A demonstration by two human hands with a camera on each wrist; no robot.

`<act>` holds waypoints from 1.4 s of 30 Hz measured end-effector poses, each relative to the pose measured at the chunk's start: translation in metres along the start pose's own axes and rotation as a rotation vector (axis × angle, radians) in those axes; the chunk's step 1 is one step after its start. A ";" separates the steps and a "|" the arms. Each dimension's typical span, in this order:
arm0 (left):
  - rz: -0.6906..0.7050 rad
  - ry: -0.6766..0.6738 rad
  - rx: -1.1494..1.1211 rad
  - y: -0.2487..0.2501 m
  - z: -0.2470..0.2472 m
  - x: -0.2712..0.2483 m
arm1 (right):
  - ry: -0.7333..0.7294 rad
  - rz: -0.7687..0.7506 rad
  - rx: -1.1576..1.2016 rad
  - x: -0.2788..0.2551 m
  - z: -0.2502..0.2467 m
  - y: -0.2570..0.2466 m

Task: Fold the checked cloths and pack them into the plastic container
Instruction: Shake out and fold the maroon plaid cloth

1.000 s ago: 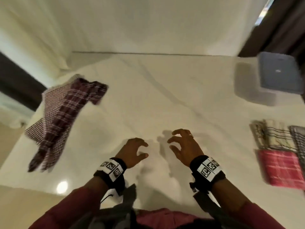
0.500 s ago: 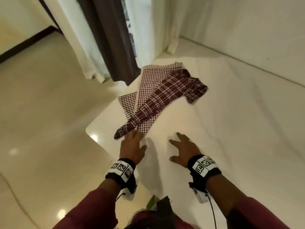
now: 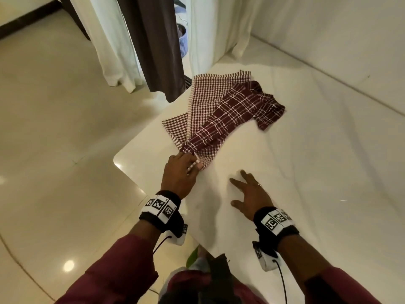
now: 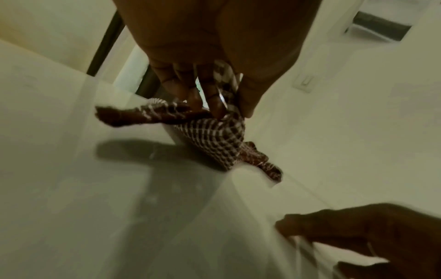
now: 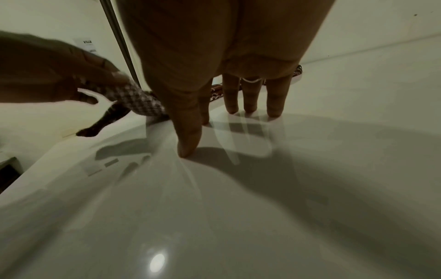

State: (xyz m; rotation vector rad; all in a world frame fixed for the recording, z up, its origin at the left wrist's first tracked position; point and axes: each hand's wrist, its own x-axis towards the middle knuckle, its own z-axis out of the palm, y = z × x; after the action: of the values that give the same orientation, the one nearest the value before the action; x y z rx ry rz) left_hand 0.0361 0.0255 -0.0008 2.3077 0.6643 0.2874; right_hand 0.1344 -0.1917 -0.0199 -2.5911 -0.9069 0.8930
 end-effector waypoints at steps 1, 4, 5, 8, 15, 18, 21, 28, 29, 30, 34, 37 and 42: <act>0.057 -0.004 -0.055 0.009 -0.003 0.002 | 0.003 -0.006 0.005 0.000 -0.001 0.000; 0.130 -0.084 -0.074 0.029 -0.006 0.004 | 0.013 -0.023 0.032 0.000 -0.007 0.000; 0.110 -0.101 -0.024 0.029 -0.003 0.003 | 0.008 -0.031 0.029 -0.001 -0.007 0.000; -0.068 -0.081 0.068 0.015 0.011 0.000 | -0.019 -0.059 -0.008 -0.006 -0.004 0.002; -0.225 -0.128 0.324 0.015 0.024 0.005 | -0.022 -0.092 -0.016 -0.008 0.004 0.011; -0.251 -0.119 0.375 0.017 0.020 0.011 | -0.017 -0.099 -0.026 -0.007 0.005 0.013; -0.248 -0.069 0.361 0.022 0.016 0.010 | -0.015 -0.103 -0.019 -0.008 0.009 0.015; 0.087 0.281 0.352 0.039 -0.014 0.019 | 0.069 -0.044 0.301 -0.003 -0.018 0.014; 0.151 0.323 0.324 0.051 -0.020 0.023 | 0.138 -0.059 0.367 -0.004 -0.029 0.013; 0.209 0.353 0.280 0.066 -0.028 0.029 | 0.215 -0.095 0.411 -0.006 -0.043 0.010; 0.495 0.320 -0.021 0.152 -0.045 0.046 | 0.564 -0.263 0.543 -0.023 -0.117 0.004; 0.582 -0.019 -0.297 0.228 -0.043 0.047 | 0.755 -0.416 0.642 -0.051 -0.180 0.007; 0.729 -0.377 -0.390 0.341 -0.026 0.027 | 0.803 -0.472 0.676 -0.136 -0.244 0.043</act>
State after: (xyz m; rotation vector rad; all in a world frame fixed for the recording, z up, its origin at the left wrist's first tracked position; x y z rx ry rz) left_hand 0.1790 -0.1559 0.2532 2.0517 -0.4090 0.2669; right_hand 0.2237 -0.3193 0.2157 -1.7623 -0.7348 -0.0216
